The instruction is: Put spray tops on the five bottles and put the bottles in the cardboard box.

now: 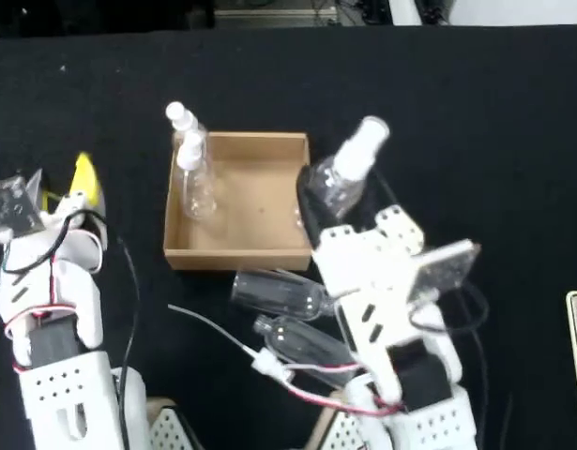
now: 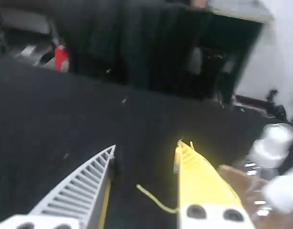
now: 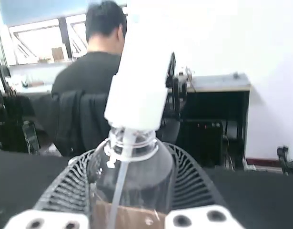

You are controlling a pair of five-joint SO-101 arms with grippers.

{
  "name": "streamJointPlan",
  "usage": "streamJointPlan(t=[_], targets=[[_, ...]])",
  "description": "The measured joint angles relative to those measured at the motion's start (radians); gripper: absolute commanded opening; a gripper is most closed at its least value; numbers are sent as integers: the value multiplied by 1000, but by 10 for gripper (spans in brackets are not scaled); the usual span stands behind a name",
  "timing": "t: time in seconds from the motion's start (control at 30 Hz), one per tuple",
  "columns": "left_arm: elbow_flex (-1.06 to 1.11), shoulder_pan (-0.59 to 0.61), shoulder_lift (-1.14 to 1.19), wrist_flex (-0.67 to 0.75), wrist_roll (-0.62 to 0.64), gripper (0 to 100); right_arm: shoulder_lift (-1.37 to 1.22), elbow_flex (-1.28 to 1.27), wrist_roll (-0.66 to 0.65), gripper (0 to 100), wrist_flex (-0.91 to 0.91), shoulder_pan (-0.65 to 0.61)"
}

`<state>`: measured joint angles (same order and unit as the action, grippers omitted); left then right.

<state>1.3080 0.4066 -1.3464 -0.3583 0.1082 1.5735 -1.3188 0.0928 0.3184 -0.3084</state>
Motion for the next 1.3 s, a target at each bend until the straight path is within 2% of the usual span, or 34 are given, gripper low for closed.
streamJointPlan(t=[0.27, 0.5, 0.63, 0.93, 1.17, 1.3], targets=[[282, 54, 0, 285, 74, 177, -488, 48, 0, 11, -252, 2], [365, 55, 0, 420, 83, 177, -769, 48, 0, 11, -482, -5], [376, 6, 0, 431, 83, 177, -885, 48, 0, 11, -644, -51], [377, -46, 0, 405, 83, 177, -1252, 15, 0, 11, -1157, -60], [377, -48, 0, 402, 83, 177, -1498, 68, 0, 11, -1303, -57], [377, -48, 0, 402, 83, 177, -1562, 98, 0, 11, -1336, -11]])
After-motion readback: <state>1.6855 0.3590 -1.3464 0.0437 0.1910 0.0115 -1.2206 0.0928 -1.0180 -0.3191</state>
